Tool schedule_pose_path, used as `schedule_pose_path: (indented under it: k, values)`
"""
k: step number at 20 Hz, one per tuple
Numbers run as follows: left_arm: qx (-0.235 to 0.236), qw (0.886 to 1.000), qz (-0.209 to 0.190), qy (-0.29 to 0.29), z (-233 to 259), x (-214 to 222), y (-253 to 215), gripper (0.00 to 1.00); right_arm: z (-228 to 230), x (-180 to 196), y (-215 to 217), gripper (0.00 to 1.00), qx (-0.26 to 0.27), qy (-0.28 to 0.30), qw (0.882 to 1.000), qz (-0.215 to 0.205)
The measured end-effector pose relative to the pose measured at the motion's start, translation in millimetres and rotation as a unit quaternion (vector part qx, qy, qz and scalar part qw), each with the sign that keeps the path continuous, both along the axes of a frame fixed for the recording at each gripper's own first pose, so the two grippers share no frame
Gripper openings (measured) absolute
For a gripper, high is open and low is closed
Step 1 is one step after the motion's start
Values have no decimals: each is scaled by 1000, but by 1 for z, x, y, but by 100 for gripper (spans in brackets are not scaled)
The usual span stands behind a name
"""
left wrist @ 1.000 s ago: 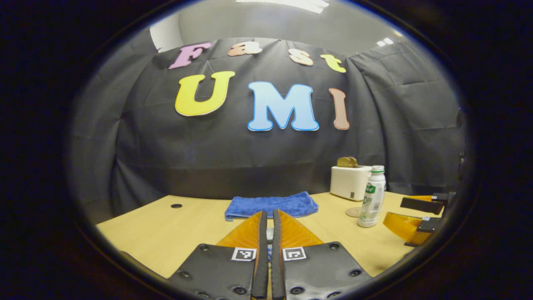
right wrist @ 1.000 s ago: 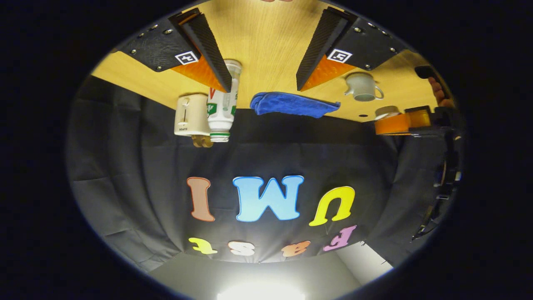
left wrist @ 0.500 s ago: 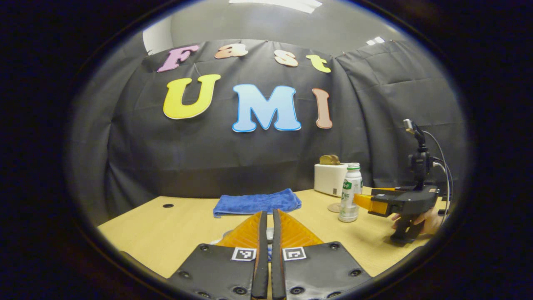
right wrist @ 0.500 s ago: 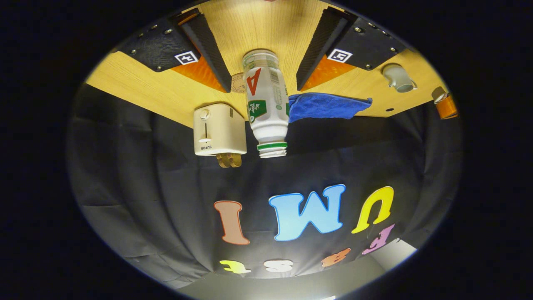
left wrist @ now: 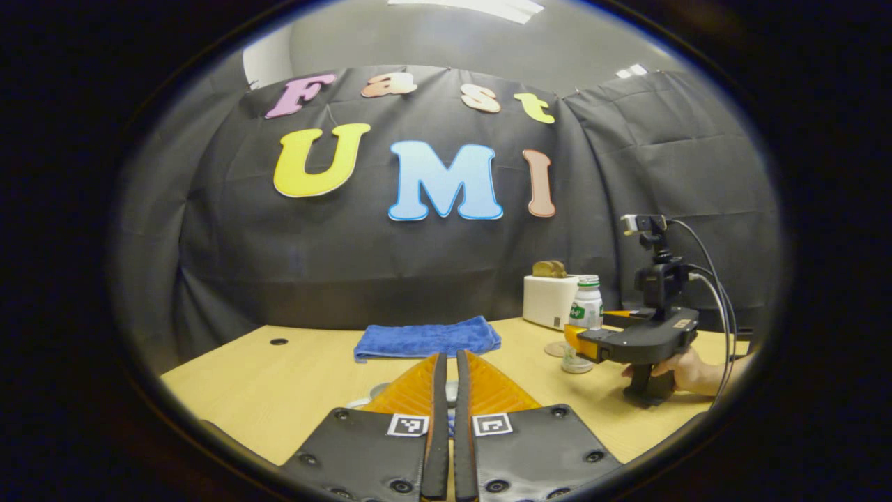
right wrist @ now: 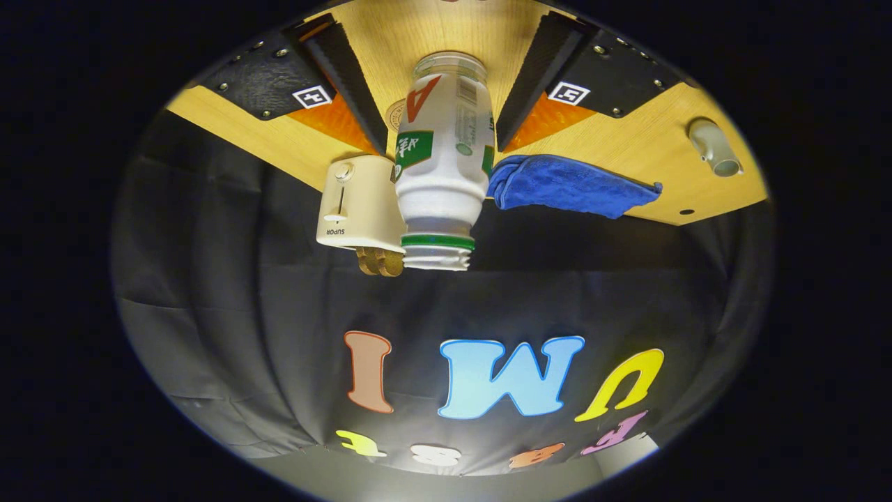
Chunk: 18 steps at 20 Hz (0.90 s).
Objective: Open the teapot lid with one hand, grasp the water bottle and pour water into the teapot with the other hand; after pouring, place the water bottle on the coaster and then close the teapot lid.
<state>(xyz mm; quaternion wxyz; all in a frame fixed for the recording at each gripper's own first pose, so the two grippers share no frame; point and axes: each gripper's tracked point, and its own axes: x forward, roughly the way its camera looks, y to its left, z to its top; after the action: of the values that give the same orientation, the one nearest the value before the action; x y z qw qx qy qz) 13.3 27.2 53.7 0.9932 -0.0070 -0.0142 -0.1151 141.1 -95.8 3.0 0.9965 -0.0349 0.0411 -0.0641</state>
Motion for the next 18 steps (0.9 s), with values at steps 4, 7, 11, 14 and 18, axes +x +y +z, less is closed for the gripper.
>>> schedule_pose_path:
  k: [4, 7, 11, 14, 18]
  values:
    - [-11, 1000, -9, 3, 1, -12, -5, 14, -1, 6, -2, 97, 1, -1, 1000, -9]
    - [-22, 999, -37, 5, 3, -31, -20, 14, -4, 13, -3, 95, -6, -1, 1000, -12]
    - [5, 999, -42, -15, 5, -54, -26, 13, -6, 14, 2, 76, -18, 8, 1000, -9]
    - [-4, 999, -51, 1, -6, -60, -28, 14, -5, 9, 12, 72, -24, 18, 1000, 9]
    - [-13, 999, -38, 8, -12, -66, -11, 13, 1, 0, 29, 73, -34, 26, 999, 33]
